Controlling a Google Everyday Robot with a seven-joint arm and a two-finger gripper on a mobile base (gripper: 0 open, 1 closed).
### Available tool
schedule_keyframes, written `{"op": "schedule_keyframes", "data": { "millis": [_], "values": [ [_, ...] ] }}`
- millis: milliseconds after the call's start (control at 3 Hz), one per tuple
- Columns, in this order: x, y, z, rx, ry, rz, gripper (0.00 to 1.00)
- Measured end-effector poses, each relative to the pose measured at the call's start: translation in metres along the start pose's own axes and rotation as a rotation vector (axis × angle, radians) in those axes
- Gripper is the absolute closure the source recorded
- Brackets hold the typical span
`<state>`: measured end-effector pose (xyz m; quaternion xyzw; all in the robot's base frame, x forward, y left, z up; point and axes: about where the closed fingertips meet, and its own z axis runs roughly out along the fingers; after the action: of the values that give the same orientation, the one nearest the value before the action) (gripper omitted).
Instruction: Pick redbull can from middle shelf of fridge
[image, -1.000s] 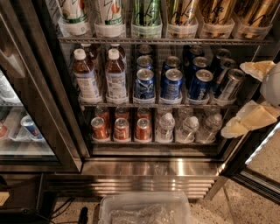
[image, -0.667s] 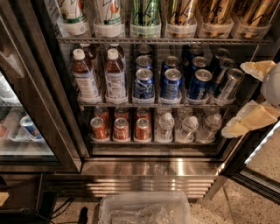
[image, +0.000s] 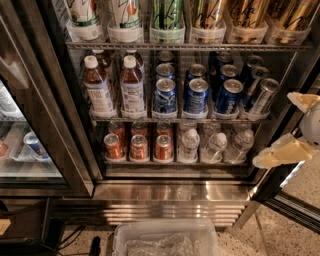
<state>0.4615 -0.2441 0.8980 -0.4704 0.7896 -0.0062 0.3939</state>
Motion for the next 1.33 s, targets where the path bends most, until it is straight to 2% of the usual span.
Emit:
{"op": "schedule_keyframes", "data": {
  "millis": [333, 1000, 1333],
  "values": [
    [0.027, -0.018, 0.019, 0.112, 0.005, 0.075, 0.00],
    [0.050, -0.061, 0.044, 0.283, -0.043, 0.175, 0.00],
    [0.050, -0.061, 0.044, 0.283, -0.043, 0.175, 0.00]
  ]
}}
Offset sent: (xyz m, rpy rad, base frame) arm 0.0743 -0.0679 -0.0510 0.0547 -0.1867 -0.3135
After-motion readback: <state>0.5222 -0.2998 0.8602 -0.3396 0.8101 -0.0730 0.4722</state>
